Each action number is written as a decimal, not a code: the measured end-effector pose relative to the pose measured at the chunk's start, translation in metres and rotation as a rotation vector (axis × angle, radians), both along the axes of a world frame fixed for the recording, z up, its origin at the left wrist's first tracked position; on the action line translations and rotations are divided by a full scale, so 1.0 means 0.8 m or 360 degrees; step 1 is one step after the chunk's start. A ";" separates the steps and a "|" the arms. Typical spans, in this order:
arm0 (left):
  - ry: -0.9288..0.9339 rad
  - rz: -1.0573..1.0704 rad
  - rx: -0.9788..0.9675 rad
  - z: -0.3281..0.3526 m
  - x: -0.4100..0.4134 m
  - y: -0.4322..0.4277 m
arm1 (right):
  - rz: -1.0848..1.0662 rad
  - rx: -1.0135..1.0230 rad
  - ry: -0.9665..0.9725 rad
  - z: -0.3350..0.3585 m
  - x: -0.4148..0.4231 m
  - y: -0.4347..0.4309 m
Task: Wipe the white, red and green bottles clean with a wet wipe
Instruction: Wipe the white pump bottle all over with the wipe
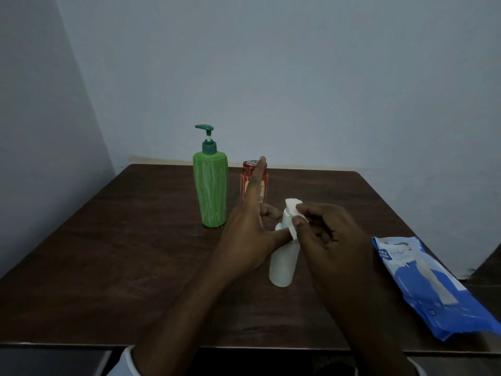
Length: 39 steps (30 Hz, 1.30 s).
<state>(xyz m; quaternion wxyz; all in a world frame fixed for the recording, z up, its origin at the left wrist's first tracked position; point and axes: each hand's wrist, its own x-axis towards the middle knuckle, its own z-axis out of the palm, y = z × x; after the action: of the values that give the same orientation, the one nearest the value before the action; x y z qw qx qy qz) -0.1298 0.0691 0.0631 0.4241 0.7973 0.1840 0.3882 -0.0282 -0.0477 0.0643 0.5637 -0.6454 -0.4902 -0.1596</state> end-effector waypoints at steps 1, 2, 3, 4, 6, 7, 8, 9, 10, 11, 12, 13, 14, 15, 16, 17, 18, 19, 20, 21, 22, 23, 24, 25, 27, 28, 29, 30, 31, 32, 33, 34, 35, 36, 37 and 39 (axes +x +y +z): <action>-0.0001 -0.0008 0.0003 0.000 0.001 0.000 | 0.0001 -0.0003 -0.0022 0.001 0.001 0.000; 0.0000 -0.0016 0.0003 0.001 0.001 0.000 | 0.0009 -0.0005 -0.0030 0.001 0.002 0.000; 0.0003 -0.0022 0.0008 0.001 0.001 0.001 | 0.0028 -0.0009 -0.0035 0.002 0.003 -0.001; 0.0008 -0.0024 0.0017 0.002 0.001 0.001 | 0.0044 -0.0020 -0.0046 0.003 0.005 -0.002; 0.0014 -0.0021 0.0028 0.001 0.001 0.002 | 0.0041 -0.0071 -0.0097 0.004 0.009 -0.004; 0.0017 -0.0022 0.0024 0.001 0.000 0.001 | 0.0033 -0.0093 -0.0124 0.005 0.012 -0.005; 0.0024 -0.0020 0.0025 0.001 0.000 0.001 | 0.0025 -0.0103 -0.0149 0.004 0.014 -0.005; 0.0034 -0.0009 0.0038 0.001 0.001 0.001 | 0.0021 -0.0109 -0.0171 0.004 0.015 -0.006; 0.0037 -0.0001 0.0053 0.001 0.001 0.001 | 0.0024 -0.0116 -0.0192 0.004 0.016 -0.005; 0.0031 0.0004 0.0059 0.001 0.001 0.002 | 0.0034 -0.0121 -0.0205 0.005 0.015 -0.006; 0.0020 0.0005 0.0054 0.000 0.002 0.002 | 0.0044 -0.0119 -0.0208 0.005 0.014 -0.006; 0.0014 0.0007 0.0043 -0.001 0.002 0.003 | 0.0048 -0.0108 -0.0199 0.006 0.013 -0.006; 0.0010 0.0005 0.0030 -0.001 0.002 0.003 | 0.0047 -0.0092 -0.0172 0.006 0.011 -0.006; 0.0008 0.0000 0.0022 -0.001 0.002 0.003 | 0.0045 -0.0081 -0.0124 0.006 0.010 -0.006; 0.0011 -0.0005 0.0017 -0.001 0.002 0.002 | 0.0035 -0.0078 -0.0059 0.006 0.009 -0.006; 0.0018 -0.0009 0.0009 -0.001 0.002 0.002 | 0.0012 -0.0076 0.0013 0.005 0.010 -0.005; 0.0028 -0.0007 -0.0008 -0.001 0.001 0.001 | -0.0021 -0.0067 0.0084 0.004 0.013 -0.004; 0.0034 0.0002 -0.0028 -0.001 0.002 0.000 | -0.0046 -0.0047 0.0151 0.004 0.018 -0.005; 0.0034 0.0017 -0.0043 -0.001 0.002 0.000 | -0.0057 -0.0023 0.0219 0.003 0.023 -0.006; 0.0034 0.0040 -0.0047 -0.001 0.003 -0.001 | -0.0054 -0.0003 0.0290 0.004 0.027 -0.008; 0.0030 0.0061 -0.0038 -0.002 0.003 -0.002 | -0.0054 0.0017 0.0344 0.005 0.031 -0.010; 0.0023 0.0080 -0.0027 -0.003 0.004 -0.003 | -0.0055 0.0038 0.0370 0.006 0.035 -0.013; 0.0012 0.0090 -0.0021 -0.003 0.004 -0.005 | -0.0057 0.0049 0.0377 0.006 0.037 -0.017; -0.0001 0.0094 -0.0017 -0.004 0.005 -0.006 | -0.0050 0.0046 0.0390 0.007 0.039 -0.020; 0.0002 0.0109 -0.0006 -0.006 0.006 -0.006 | 0.0001 0.0016 0.0466 0.007 0.041 -0.025; 0.0020 0.0117 0.0002 -0.006 0.005 -0.006 | 0.0027 0.0002 0.0510 0.007 0.043 -0.028; 0.0036 0.0109 0.0000 -0.005 0.005 -0.006 | 0.0046 -0.0009 0.0547 0.007 0.045 -0.031; 0.0042 0.0079 -0.0016 -0.004 0.003 -0.005 | 0.0056 -0.0022 0.0574 0.006 0.047 -0.033; 0.0040 0.0029 -0.0040 -0.003 0.002 -0.003 | 0.0063 -0.0033 0.0591 0.005 0.048 -0.034; 0.0032 -0.0029 -0.0068 -0.002 0.000 -0.001 | 0.0062 -0.0038 0.0600 0.003 0.050 -0.035; 0.0016 -0.0084 -0.0102 -0.001 -0.001 0.002 | 0.0061 -0.0030 0.0610 0.001 0.051 -0.035; 0.0000 -0.0130 -0.0135 -0.001 -0.002 0.004 | 0.0054 -0.0015 0.0619 -0.001 0.051 -0.035; -0.0009 -0.0164 -0.0167 0.000 -0.002 0.006 | 0.0048 -0.0005 0.0624 -0.003 0.052 -0.035; -0.0011 -0.0189 -0.0189 0.000 -0.002 0.007 | 0.0042 -0.0006 0.0617 -0.003 0.053 -0.035; -0.0013 -0.0197 -0.0198 -0.002 -0.001 0.007 | 0.0035 -0.0024 0.0598 -0.004 0.053 -0.034; -0.0023 -0.0174 -0.0182 -0.004 0.001 0.004 | 0.0008 -0.0075 0.0530 -0.005 0.052 -0.034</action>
<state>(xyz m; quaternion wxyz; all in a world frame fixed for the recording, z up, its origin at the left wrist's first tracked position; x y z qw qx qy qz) -0.1292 0.0726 0.0599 0.4908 0.7778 0.1590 0.3590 0.0133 -0.0749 0.0600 0.6221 -0.6748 -0.3953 -0.0375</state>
